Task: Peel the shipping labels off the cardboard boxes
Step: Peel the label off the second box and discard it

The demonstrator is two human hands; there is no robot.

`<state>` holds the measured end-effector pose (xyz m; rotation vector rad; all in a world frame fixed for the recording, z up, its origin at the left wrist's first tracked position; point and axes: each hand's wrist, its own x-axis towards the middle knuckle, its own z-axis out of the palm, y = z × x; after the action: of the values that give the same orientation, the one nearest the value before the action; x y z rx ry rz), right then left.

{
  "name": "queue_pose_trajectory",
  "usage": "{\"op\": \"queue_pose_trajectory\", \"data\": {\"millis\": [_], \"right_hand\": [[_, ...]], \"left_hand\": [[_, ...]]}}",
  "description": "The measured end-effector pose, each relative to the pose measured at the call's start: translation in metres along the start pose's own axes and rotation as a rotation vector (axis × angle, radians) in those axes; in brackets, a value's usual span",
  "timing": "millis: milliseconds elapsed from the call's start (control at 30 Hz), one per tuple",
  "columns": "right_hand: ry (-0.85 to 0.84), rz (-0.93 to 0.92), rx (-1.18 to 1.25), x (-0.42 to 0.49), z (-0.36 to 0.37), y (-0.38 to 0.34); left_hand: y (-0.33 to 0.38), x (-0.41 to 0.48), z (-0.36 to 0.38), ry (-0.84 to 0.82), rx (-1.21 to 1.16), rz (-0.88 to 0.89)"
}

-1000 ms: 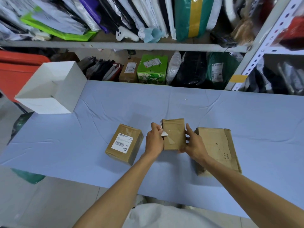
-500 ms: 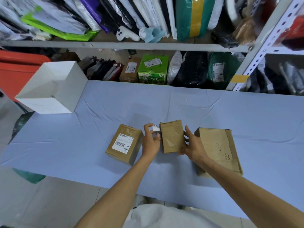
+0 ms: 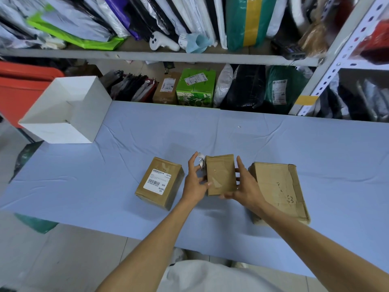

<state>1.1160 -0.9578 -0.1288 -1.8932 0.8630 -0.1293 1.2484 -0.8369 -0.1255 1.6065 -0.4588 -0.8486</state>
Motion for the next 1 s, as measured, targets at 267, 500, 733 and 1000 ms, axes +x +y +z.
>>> {"op": "queue_pose_trajectory", "data": {"millis": [267, 500, 733, 1000], "right_hand": [[0.061, 0.006, -0.315, 0.002, -0.002, -0.011], [0.171, 0.023, -0.275, 0.009, 0.001, -0.015], [0.228, -0.013, -0.326, 0.017, -0.008, -0.02], [0.096, 0.057, -0.471, 0.009, 0.005, -0.03]], "left_hand": [[-0.001, -0.007, -0.002, -0.017, 0.028, 0.011], [0.0, -0.008, 0.001, -0.04, 0.033, -0.021], [-0.001, -0.007, -0.002, -0.035, 0.019, -0.037], [0.0, -0.006, -0.001, -0.058, 0.008, -0.048]]}}
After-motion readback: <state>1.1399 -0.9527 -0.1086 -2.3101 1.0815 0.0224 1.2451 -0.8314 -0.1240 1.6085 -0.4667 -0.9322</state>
